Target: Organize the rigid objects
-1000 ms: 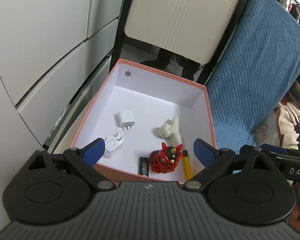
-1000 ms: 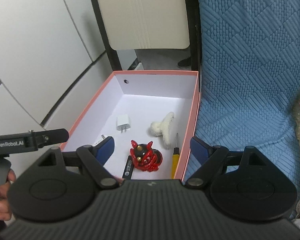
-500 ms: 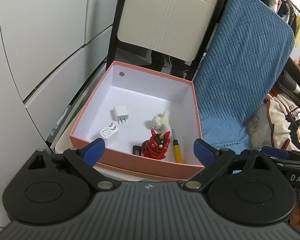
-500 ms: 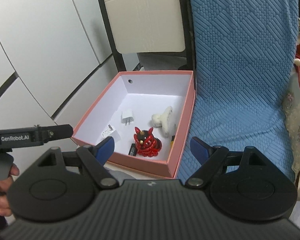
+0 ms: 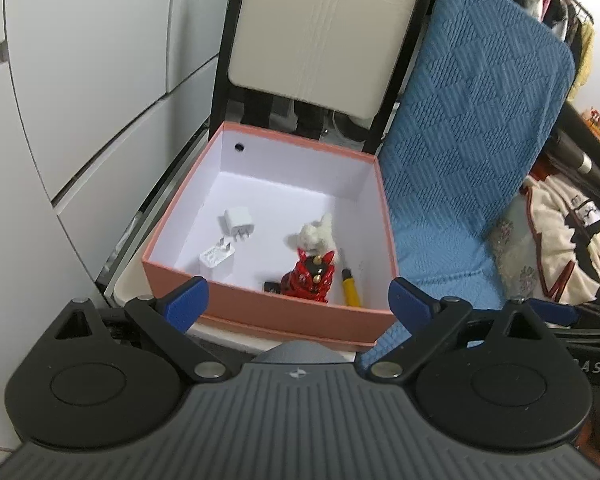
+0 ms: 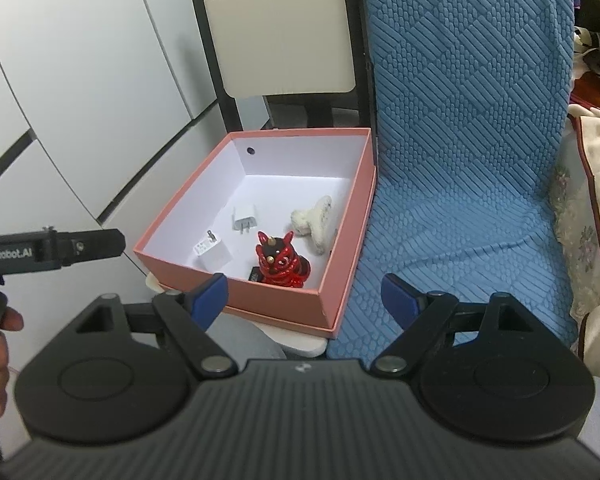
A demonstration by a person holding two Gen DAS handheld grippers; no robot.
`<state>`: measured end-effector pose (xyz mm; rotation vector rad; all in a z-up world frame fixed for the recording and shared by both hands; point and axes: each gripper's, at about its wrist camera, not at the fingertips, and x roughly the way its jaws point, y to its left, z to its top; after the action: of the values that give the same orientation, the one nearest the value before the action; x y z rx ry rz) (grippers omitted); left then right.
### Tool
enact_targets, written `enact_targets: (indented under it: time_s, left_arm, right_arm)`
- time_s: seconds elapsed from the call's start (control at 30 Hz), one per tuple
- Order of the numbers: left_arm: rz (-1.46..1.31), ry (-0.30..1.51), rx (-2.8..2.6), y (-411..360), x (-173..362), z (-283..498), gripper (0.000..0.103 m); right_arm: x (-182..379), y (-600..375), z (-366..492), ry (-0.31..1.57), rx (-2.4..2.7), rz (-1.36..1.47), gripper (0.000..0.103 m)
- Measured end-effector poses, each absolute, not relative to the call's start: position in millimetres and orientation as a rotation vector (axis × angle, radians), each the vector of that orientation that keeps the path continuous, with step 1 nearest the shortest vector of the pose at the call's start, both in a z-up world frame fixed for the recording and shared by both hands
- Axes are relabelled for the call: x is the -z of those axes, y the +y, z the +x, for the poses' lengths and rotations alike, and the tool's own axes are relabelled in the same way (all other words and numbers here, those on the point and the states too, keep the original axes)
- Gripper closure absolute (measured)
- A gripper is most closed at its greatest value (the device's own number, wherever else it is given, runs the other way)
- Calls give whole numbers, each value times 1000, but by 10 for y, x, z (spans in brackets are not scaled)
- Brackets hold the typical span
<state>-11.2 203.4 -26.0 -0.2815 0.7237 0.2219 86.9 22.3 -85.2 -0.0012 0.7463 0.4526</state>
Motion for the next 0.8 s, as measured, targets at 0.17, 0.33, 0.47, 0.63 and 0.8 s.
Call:
enact_targets:
  time_s: [0.17,0.33,0.47,0.63,0.8]
  left_arm:
    - [-286,739,-215,2044,327,-123,5]
    - [-286,741,-225,2081,332,-136,4]
    - [-299,741,-224,2110,346,-135,4]
    - [-315,745,-231,2126,365,-134,4]
    - [-311,742,-228,2113,367,-144,4]
  right_arm:
    - [899,198,902,760,-433,1,13]
    - [915,171,935,768,-406,12,12]
    - [911,176,938,767,-400,7,12]
    - [921,191,925,768,-411,13,13]
    - [928,206,917,769,-413,10,12]
